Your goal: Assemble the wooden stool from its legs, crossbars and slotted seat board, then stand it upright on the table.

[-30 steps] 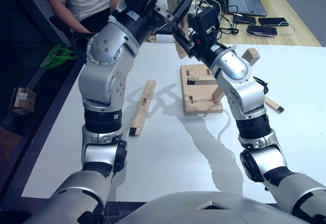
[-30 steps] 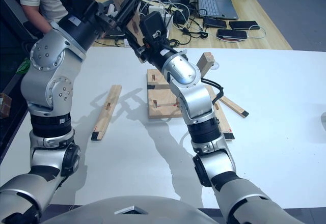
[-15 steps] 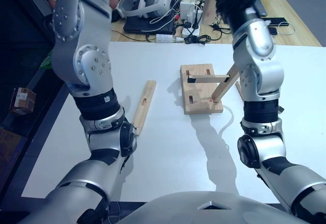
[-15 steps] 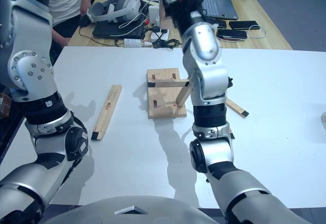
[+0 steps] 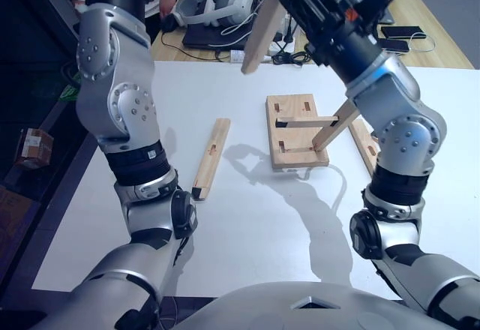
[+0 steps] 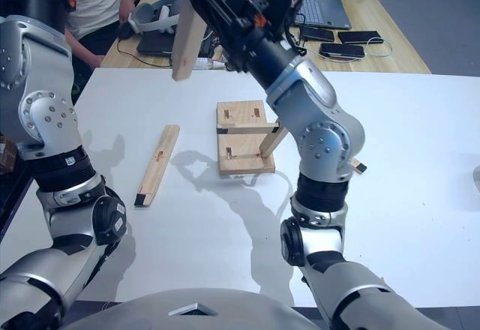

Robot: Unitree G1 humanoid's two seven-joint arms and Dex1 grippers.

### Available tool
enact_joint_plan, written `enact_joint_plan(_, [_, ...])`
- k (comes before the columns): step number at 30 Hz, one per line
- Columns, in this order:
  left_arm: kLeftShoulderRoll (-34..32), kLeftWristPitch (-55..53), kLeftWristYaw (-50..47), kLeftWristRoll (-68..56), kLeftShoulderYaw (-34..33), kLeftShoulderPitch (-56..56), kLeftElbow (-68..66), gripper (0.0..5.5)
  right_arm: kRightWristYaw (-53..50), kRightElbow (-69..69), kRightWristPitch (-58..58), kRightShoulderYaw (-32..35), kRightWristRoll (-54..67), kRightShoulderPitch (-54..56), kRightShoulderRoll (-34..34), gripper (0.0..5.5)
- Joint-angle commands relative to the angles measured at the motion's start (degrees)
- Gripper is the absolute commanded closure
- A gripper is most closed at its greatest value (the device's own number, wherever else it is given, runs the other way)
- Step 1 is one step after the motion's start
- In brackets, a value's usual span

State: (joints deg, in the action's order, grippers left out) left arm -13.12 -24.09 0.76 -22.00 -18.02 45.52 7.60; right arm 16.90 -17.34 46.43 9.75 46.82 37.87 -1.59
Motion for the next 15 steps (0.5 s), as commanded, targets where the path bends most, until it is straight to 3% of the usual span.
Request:
enact_joint_plan(1, [-0.5, -0.4, -0.7, 0.8, 0.0, -2.2, -0.9, 0.69, 2.5, -3.1, 6.2, 0.8, 4.7, -6.0, -6.3, 3.45])
enact_joint_plan(12, [0.5, -0.3, -1.4, 1.1, 0.1, -4.6, -1.2, 0.69, 26.4, -13.3, 13.6, -1.0, 13.1, -16.3, -31.8, 3.45])
enact_joint_plan(15, [0.8, -0.4, -1.9, 1.3, 0.0, -6.0, -0.7, 0.69, 23.9, -8.9, 12.5, 6.3, 22.3, -13.0, -31.2, 3.45])
